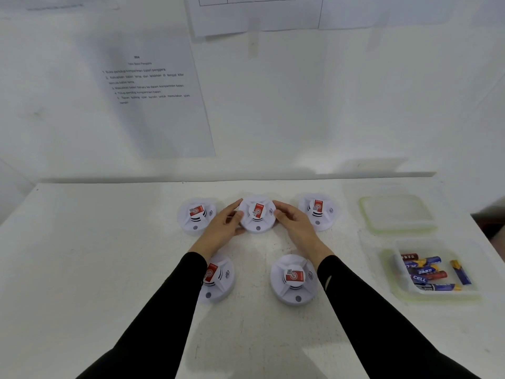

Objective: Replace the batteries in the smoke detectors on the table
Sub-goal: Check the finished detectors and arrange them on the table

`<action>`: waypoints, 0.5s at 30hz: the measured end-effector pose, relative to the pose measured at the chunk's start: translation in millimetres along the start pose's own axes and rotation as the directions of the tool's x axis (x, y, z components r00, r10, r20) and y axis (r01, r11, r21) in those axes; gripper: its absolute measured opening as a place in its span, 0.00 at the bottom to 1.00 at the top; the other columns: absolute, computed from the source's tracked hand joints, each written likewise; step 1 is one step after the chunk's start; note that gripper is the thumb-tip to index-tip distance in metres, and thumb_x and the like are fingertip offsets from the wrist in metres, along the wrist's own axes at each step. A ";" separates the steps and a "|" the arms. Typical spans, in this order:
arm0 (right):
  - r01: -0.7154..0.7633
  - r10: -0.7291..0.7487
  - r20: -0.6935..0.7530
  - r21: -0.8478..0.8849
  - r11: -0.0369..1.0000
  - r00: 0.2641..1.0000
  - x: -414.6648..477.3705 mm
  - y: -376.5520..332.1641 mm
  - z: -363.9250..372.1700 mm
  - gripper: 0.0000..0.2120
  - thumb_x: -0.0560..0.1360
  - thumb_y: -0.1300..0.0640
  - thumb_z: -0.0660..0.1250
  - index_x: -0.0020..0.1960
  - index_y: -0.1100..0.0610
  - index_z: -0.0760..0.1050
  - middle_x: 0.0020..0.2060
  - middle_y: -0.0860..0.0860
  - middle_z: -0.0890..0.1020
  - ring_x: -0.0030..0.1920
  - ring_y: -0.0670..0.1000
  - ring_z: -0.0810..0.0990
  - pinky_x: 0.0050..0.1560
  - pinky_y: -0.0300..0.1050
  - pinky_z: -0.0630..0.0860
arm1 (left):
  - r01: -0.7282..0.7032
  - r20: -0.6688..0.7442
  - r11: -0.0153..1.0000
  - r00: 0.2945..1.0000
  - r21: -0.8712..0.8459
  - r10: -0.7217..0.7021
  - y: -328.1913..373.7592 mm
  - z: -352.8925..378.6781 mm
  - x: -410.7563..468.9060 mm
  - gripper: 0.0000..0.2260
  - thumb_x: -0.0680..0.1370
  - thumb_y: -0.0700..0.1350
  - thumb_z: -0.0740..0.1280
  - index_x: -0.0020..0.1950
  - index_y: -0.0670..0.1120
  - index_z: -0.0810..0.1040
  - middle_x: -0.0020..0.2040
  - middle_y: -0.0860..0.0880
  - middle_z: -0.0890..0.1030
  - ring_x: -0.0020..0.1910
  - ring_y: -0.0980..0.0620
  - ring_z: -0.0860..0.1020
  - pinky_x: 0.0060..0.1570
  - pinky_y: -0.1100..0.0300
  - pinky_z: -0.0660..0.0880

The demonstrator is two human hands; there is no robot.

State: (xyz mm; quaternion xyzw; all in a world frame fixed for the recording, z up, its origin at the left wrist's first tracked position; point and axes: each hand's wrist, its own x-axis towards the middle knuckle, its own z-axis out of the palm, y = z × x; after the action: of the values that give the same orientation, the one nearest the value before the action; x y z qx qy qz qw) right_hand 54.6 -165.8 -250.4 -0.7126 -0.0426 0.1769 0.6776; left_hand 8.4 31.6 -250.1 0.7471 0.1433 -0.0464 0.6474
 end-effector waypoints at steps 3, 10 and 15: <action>-0.009 0.008 -0.035 -0.051 0.999 0.999 0.5 0.6 2.5 0.15 0.79 0.60 0.64 0.66 0.56 0.75 0.60 0.50 0.80 0.61 0.48 0.77 0.61 0.38 0.71 | 0.011 -0.075 0.996 0.997 0.089 -0.004 1.0 0.2 2.4 0.18 0.83 0.46 0.62 0.73 0.47 0.71 0.64 0.43 0.77 0.59 0.47 0.79 0.53 0.59 0.80; -0.031 0.043 0.039 -0.268 0.963 0.998 -3.8 -12.5 5.1 0.19 0.82 0.60 0.59 0.72 0.59 0.68 0.68 0.52 0.70 0.69 0.50 0.69 0.61 0.35 0.62 | 0.039 -0.157 0.923 0.987 0.382 0.023 7.1 6.6 1.3 0.17 0.83 0.45 0.61 0.70 0.42 0.74 0.59 0.41 0.81 0.50 0.46 0.82 0.48 0.60 0.80; 0.168 -0.191 -0.034 -0.350 0.921 0.981 -23.8 -22.5 -8.9 0.20 0.80 0.69 0.53 0.67 0.57 0.73 0.62 0.51 0.72 0.57 0.46 0.77 0.53 0.28 0.70 | -0.022 -0.362 0.874 0.905 0.485 0.224 22.2 27.8 -11.4 0.12 0.81 0.41 0.61 0.63 0.41 0.78 0.57 0.42 0.78 0.48 0.49 0.76 0.49 0.69 0.66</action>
State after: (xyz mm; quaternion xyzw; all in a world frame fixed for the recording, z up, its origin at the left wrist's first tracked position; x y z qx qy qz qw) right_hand 39.2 -179.6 -223.6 -0.8192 -0.1152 0.0797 0.5562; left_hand 6.8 -0.2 -230.5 0.8821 0.2104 0.1191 0.4042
